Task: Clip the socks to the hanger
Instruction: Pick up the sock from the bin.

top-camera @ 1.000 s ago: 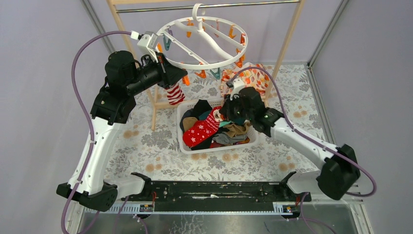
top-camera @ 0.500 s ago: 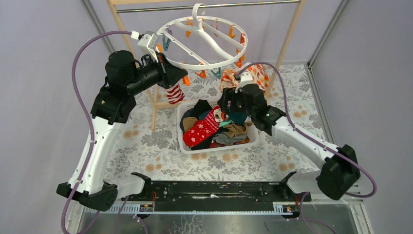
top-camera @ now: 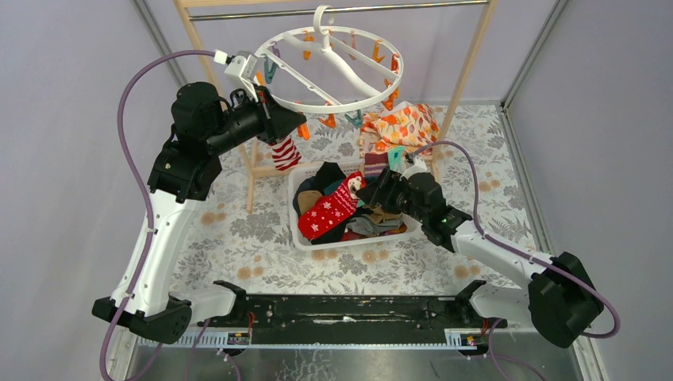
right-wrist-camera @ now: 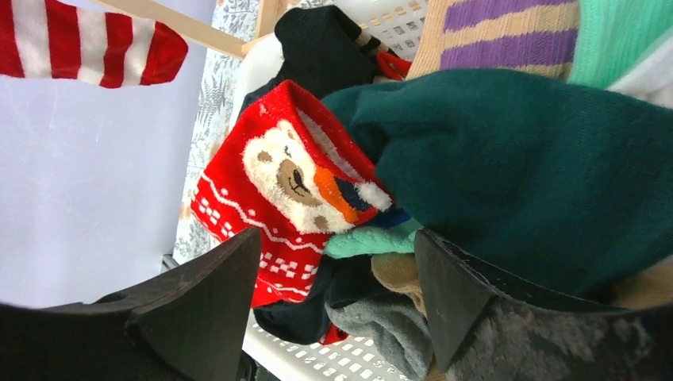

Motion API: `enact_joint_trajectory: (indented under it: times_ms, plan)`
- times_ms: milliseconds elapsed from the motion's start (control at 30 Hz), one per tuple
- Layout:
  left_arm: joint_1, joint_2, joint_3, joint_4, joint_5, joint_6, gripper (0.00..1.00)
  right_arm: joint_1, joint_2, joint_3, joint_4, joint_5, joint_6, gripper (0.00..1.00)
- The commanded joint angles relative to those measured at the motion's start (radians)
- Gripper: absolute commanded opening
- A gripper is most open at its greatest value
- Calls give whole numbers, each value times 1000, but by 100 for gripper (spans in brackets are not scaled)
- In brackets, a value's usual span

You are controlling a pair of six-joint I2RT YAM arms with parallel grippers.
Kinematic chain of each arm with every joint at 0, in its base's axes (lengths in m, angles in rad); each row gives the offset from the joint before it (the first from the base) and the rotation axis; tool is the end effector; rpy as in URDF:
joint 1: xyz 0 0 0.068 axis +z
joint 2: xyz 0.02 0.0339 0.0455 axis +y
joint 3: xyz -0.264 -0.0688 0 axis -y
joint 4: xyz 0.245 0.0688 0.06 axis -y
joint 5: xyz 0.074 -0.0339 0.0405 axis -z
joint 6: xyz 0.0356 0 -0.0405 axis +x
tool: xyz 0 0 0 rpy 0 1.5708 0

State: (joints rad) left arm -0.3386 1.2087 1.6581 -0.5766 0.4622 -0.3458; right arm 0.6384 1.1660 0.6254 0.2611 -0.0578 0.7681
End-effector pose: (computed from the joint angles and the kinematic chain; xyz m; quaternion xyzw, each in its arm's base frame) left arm 0.2080 -0.0901 0.5074 0.1487 0.7312 -0.3778 0.5482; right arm 0.2094 0.1579 0.2513 0.0344 0.7978 0.4066 0.4438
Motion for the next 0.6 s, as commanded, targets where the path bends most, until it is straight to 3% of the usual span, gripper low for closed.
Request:
enact_joint_trajectory:
  times_ms: [0, 567]
  plan:
    - [6, -10, 28, 17, 30, 5, 0, -14, 37, -4, 197, -51, 87, 77]
    - [6, -12, 30, 6, 30, 20, 0, -72, 113, -38, 351, -111, 157, 68]
